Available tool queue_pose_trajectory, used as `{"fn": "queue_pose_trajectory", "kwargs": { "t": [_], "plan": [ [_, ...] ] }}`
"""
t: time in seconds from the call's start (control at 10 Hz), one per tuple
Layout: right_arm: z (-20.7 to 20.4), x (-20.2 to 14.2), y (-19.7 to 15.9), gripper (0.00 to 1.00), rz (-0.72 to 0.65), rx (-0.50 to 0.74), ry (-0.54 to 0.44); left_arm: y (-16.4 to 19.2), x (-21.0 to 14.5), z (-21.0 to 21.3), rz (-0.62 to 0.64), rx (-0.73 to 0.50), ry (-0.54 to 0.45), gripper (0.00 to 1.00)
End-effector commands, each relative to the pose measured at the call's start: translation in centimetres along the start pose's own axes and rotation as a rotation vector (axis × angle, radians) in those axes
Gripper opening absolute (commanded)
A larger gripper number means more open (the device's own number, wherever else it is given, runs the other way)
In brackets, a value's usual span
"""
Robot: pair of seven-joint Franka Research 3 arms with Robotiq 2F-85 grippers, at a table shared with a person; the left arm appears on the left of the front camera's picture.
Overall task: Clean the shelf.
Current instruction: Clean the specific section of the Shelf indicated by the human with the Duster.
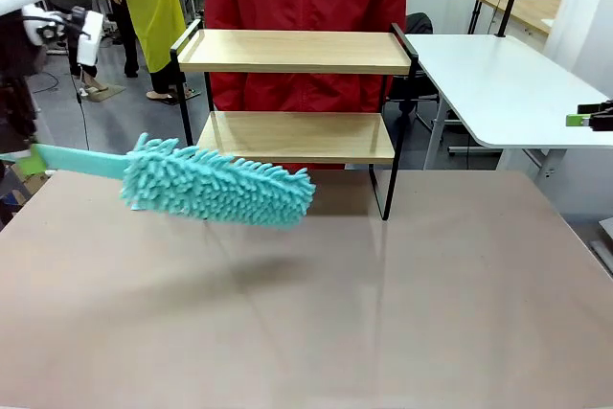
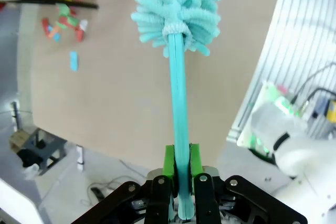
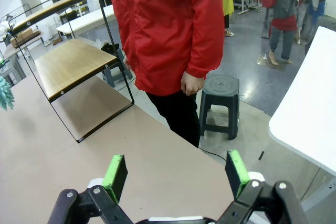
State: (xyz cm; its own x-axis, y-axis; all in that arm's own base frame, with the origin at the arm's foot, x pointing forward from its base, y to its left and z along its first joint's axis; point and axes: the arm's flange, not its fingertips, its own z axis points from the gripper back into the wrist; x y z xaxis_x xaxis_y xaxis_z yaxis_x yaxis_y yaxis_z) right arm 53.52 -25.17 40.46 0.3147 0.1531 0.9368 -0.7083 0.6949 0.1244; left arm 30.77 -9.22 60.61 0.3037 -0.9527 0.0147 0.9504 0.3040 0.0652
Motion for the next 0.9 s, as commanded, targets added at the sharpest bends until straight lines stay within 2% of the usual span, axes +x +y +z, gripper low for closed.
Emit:
{"fn": "queue_pose_trajectory", "kwargs": {
  "t": [0.0, 0.3, 0.5, 0.6, 0.8],
  "plan": [
    [0.0, 0.2, 0.2, 1.00, 0.003, 0.000, 0.002, 0.9, -1.9, 0.9, -0.047, -0.021, 0.080, 0.13],
    [0.0, 0.2, 0.2, 1.00, 0.003, 0.000, 0.002, 1.9, -1.5, -0.1, -0.120, -0.087, 0.183, 0.13],
    [0.0, 0.2, 0.2, 1.00, 0.003, 0.000, 0.002, 2.2, -1.3, -0.6, -0.141, -0.083, 0.210, 0.13],
    [0.0, 0.2, 0.2, 1.00, 0.003, 0.000, 0.002, 1.5, -1.5, -1.0, -0.085, -0.092, 0.166, 0.13],
    [0.0, 0.2, 0.2, 1.00, 0.003, 0.000, 0.002, 1.5, -1.5, -1.0, -0.085, -0.092, 0.166, 0.13]
  ]
}}
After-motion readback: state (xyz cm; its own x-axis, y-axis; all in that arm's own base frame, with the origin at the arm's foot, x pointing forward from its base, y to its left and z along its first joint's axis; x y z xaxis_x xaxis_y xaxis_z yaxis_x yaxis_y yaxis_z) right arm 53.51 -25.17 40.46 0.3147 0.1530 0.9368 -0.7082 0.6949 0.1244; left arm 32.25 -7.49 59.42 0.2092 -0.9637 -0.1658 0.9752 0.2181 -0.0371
